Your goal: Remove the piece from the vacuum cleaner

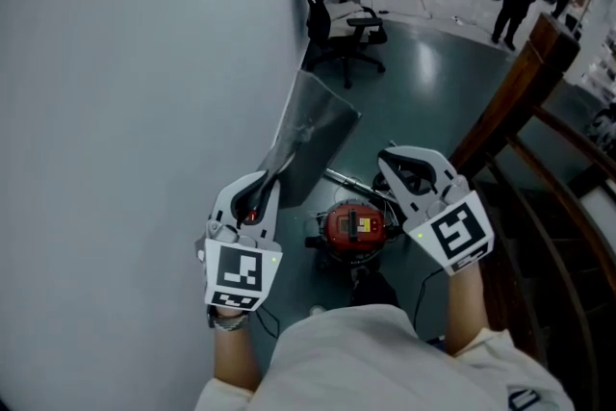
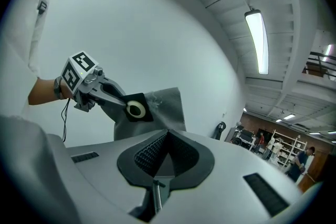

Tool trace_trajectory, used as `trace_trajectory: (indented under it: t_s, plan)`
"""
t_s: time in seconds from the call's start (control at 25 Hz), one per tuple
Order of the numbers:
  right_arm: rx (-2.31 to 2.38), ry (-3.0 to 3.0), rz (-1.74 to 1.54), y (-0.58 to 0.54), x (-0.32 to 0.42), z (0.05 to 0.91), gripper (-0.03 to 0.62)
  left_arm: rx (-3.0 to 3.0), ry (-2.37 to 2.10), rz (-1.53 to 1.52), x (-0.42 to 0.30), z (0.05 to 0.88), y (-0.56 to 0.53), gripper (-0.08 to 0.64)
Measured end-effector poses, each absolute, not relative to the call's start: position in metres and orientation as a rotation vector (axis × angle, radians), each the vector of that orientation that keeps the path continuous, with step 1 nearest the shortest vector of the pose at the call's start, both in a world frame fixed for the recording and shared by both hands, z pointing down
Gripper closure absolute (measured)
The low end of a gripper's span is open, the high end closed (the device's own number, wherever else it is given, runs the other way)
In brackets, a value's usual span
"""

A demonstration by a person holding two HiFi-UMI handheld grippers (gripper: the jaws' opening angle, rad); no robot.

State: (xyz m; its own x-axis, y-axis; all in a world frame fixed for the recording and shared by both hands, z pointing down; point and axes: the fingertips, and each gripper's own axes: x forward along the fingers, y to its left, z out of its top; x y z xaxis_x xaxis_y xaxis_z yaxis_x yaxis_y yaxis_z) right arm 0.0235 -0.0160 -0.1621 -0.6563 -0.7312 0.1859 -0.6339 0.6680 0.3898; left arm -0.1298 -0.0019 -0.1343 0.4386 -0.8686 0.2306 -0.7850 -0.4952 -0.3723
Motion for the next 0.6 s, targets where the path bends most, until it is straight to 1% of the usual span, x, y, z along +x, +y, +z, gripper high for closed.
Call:
trace_trajectory:
  t_s: [0.6]
  plan:
    - [1.089,-2.530,-0.390,-0.028,0.023,-0.147,0.565,-2.512,1.430,-0.603,-0.133,-0.120,-0.007,0.529]
